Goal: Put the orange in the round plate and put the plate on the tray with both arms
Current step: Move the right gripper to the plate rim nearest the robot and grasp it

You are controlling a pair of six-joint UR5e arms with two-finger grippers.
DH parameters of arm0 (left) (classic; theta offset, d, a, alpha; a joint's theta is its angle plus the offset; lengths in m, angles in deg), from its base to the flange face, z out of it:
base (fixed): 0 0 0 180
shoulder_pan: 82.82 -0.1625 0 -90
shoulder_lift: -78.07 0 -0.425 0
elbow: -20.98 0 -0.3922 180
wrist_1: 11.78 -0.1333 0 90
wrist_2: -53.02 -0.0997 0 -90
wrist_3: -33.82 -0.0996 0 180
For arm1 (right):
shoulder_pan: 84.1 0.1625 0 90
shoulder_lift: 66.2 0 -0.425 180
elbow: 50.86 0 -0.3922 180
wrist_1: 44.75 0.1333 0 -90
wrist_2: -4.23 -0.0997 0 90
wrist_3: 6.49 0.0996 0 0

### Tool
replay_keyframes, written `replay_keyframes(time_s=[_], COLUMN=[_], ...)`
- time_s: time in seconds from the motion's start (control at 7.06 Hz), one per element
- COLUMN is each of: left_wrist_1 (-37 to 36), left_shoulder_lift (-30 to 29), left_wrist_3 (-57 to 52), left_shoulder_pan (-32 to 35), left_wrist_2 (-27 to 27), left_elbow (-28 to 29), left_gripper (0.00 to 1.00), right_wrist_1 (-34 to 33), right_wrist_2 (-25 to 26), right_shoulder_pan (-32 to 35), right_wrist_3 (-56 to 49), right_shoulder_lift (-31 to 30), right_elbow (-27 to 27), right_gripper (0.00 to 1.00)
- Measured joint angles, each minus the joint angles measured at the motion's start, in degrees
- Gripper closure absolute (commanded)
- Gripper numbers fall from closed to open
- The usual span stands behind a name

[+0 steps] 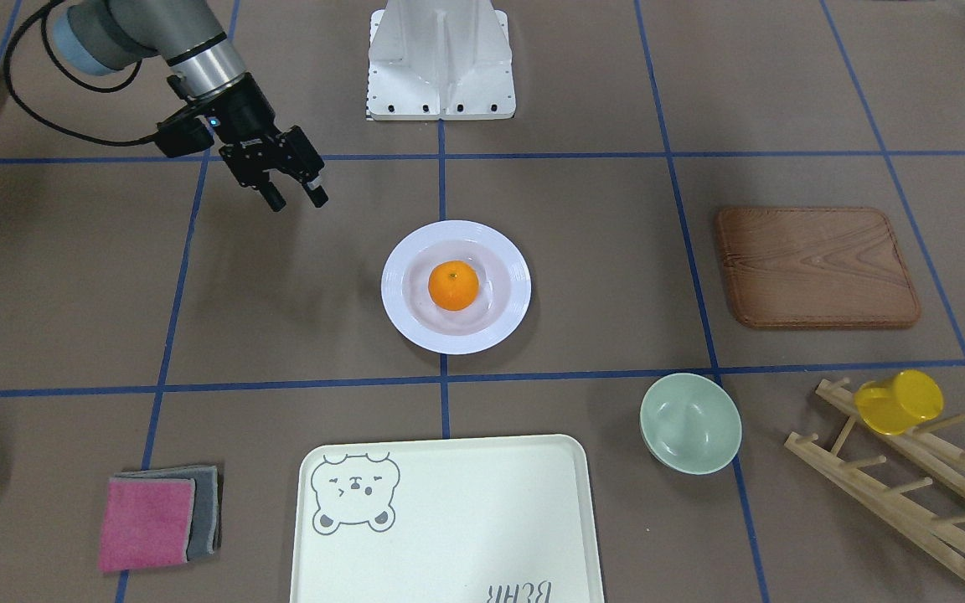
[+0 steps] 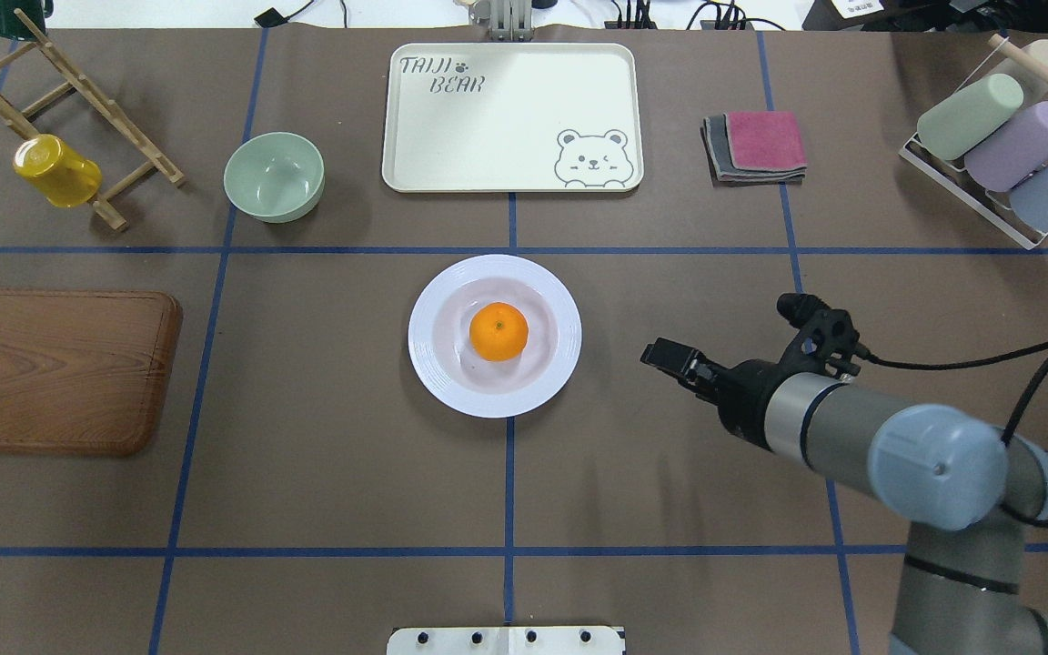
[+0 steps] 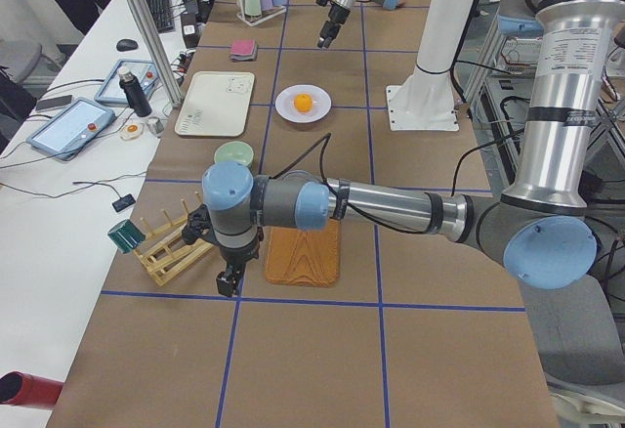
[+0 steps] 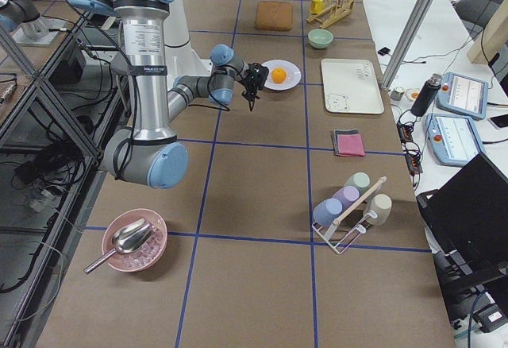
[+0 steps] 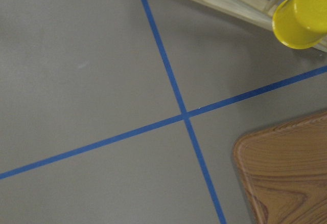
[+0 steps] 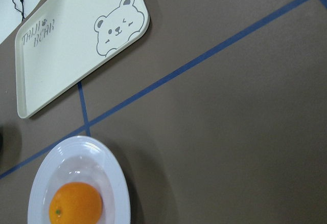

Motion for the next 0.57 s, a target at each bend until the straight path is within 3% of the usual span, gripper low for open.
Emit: replay_keyframes(time_s=[0.28,0.57], left_wrist_1=[0.6,0.7], left_shoulder_lift=[0.7,1.4], left_wrist_3=[-0.3,-0.3], left_shoulder_pan=[0.6,0.6], left_wrist_2=[0.3,0.3], left_elbow=[0.6,0.4], left_gripper=[0.01,0.01], right_wrist_1=[0.2,0.1], right_wrist_2=[7.1,8.8], right_shoulder_pan=[-5.4,-6.3], right_wrist_3=[5.8,8.5], right_shoulder_lift=[6.1,9.0], right_elbow=[5.9,8.9], right_gripper=[0.26,0.27])
